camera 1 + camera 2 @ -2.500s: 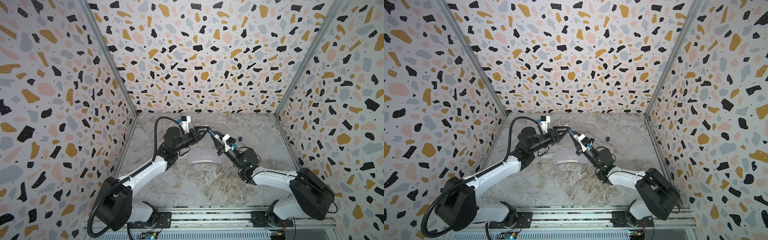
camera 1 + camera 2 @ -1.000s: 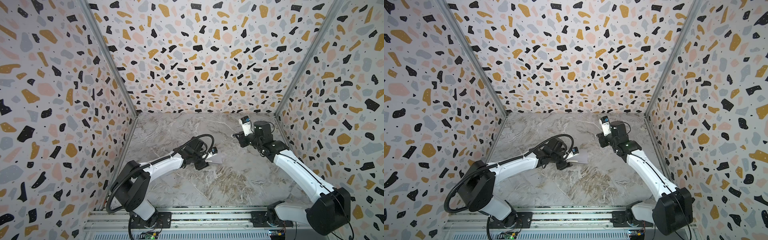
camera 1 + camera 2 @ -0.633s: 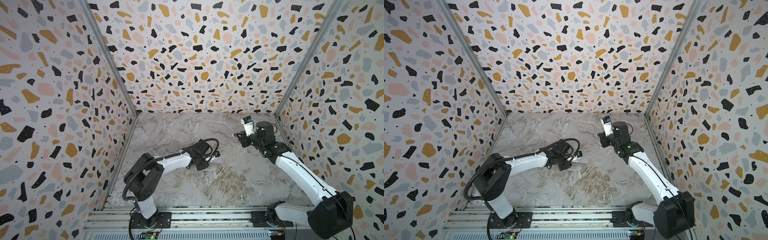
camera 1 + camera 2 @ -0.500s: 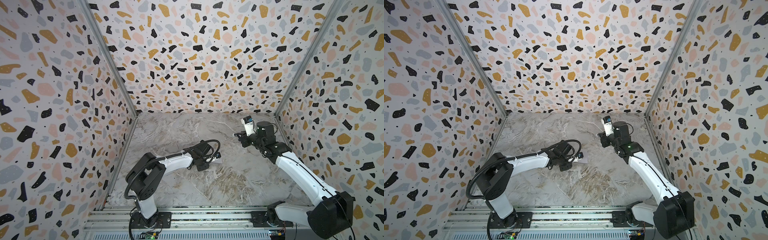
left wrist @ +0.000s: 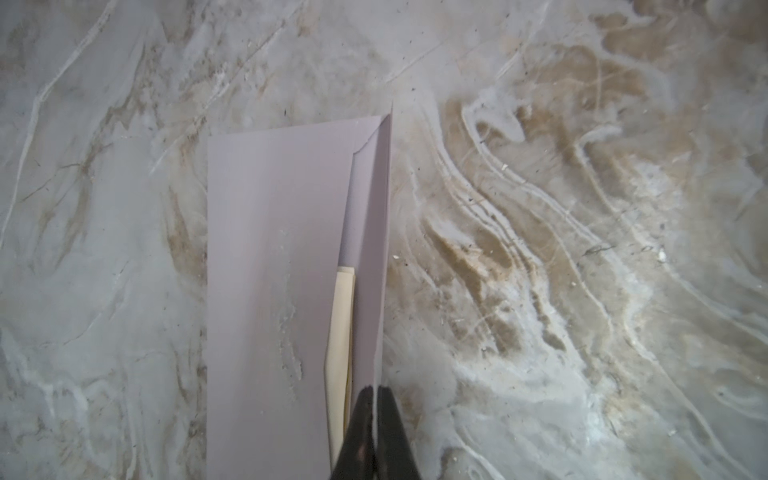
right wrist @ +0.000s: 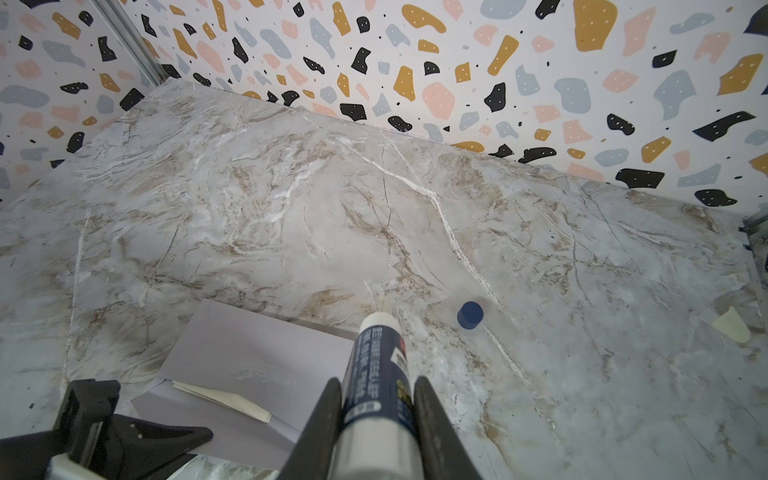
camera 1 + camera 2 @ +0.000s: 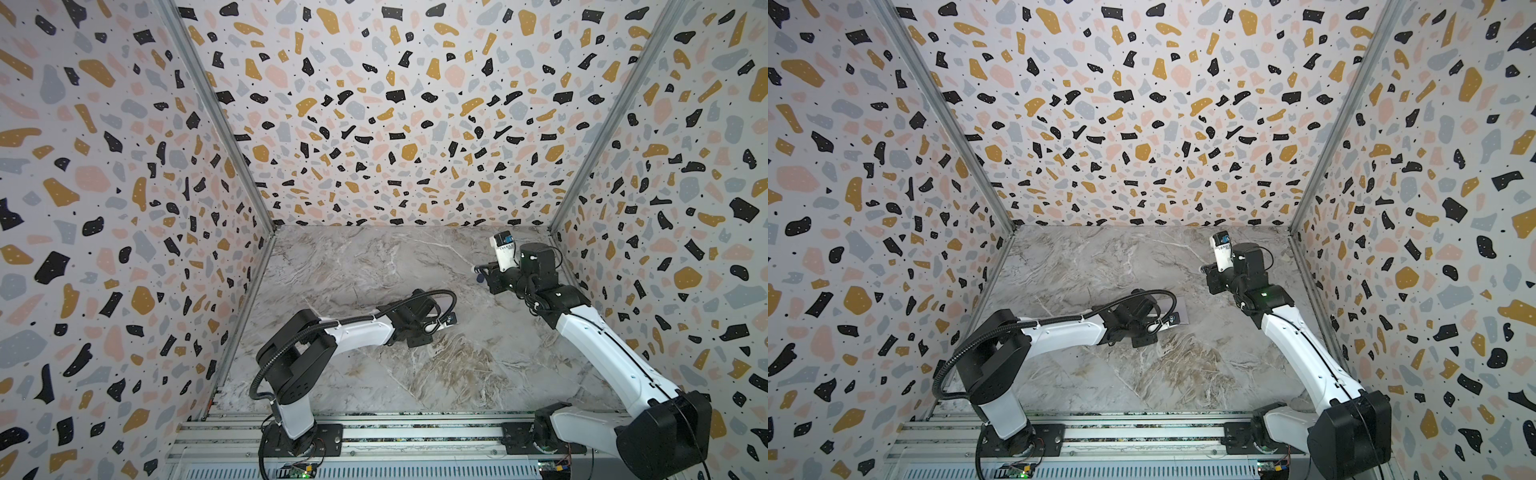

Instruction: Place the letter into the envelope and seal it

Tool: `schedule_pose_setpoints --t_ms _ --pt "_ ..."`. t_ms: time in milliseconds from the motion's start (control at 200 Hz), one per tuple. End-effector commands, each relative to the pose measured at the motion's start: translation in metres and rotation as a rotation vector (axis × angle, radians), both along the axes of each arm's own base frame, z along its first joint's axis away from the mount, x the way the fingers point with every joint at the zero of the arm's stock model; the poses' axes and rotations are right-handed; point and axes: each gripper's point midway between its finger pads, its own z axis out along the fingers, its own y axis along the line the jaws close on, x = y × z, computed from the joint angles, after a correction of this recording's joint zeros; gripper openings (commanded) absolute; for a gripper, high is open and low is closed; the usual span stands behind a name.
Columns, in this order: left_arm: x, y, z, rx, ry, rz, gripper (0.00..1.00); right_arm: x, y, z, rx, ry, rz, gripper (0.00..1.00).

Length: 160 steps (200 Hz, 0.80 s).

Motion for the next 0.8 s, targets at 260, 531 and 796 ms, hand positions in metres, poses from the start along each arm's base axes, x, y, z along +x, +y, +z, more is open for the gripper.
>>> schedule_pose_setpoints --t_ms 260,531,796 --pt "-0.018 -0.039 0.045 -0.286 0.097 0.021 0.34 -0.009 -0.004 0.007 0.014 0.017 -0.009 0.00" --pt "0.016 -0.027 0.091 -0.457 0.177 0.227 0.44 -0.011 -0.002 0.013 0.028 0.019 -0.003 0.00" --pt "0.026 -0.004 0.045 -0.315 0.239 0.340 0.26 -0.012 0.003 0.016 0.055 0.030 0.013 0.00"
